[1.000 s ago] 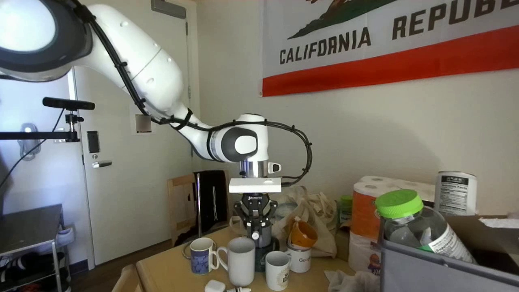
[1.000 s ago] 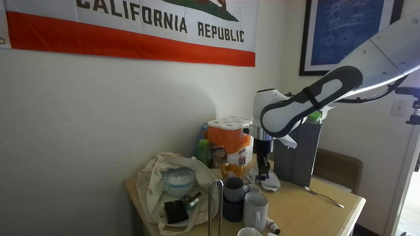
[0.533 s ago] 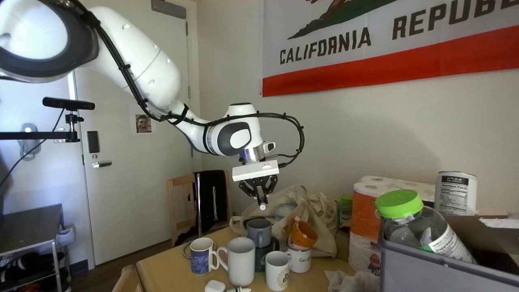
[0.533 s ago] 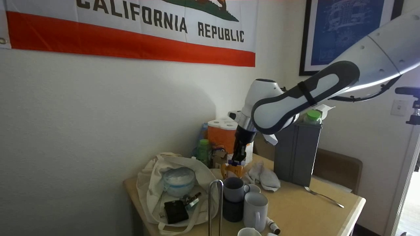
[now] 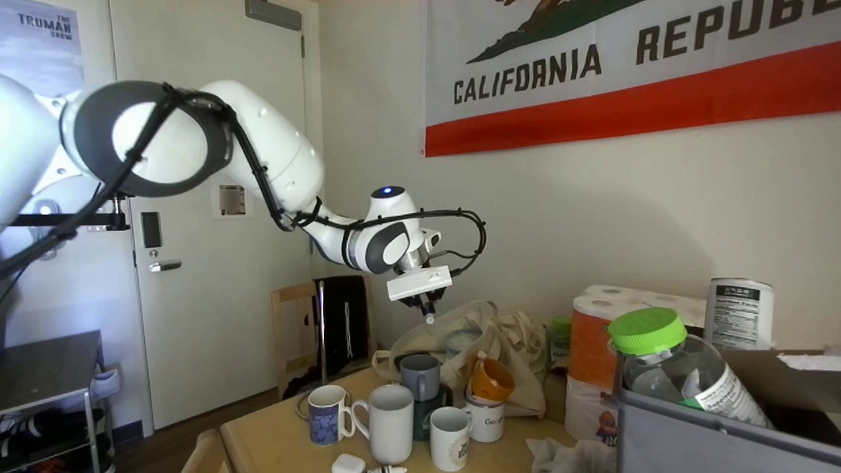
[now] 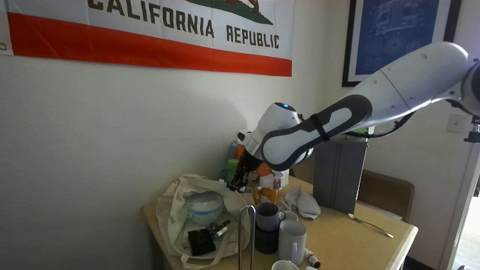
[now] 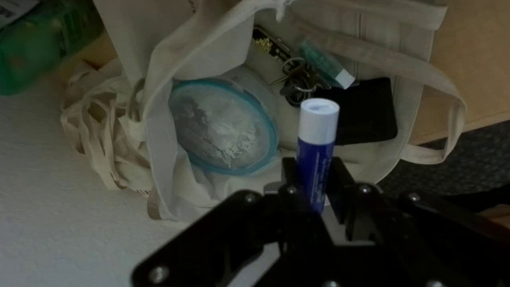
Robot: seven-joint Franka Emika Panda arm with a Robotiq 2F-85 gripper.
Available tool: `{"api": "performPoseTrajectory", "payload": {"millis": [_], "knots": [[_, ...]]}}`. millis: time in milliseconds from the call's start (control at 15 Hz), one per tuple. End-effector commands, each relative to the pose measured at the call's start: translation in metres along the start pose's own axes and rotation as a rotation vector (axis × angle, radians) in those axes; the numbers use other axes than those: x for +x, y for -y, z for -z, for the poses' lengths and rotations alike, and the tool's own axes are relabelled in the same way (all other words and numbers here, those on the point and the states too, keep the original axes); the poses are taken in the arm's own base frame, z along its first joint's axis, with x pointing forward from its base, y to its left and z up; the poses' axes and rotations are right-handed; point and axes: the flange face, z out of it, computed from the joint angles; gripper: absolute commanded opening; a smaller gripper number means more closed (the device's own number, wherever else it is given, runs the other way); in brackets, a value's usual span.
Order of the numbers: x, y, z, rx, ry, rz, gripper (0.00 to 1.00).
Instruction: Pick an object from the table and put it in the basket
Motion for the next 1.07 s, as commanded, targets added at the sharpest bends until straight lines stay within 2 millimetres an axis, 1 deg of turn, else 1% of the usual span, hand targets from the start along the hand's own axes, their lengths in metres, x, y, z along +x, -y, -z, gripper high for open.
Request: {"api": "performPoseTrajectory", "payload": {"millis": [0,133,267,400,533,733,800,867,933,1000], "knots": [[0.013,-0.009,-0.052,-0.018,-0.038,0.035,0.05],[0.01,-0.011,-0.081,-0.018,-0.028,0.042,0.05],[0.0,-0.017,-0.11,-0.014,-0.017,0.037,0.05],[-0.01,-0.022,-0.133,-0.019,-0.015,0.029,0.05],[-0.019,-0.028,-0.151,-0.036,-0.019,0.017,0.05],[-0.027,-0.035,-0.166,-0.052,-0.024,-0.001,0.05],[-0.028,-0.037,-0.169,-0.058,-0.027,-0.005,0.47],[-0.027,-0.04,-0.168,-0.068,-0.034,-0.008,0.48],[-0.027,-0.041,-0.168,-0.071,-0.033,-0.011,0.54],[-0.027,-0.043,-0.169,-0.073,-0.034,-0.013,0.62]]}}
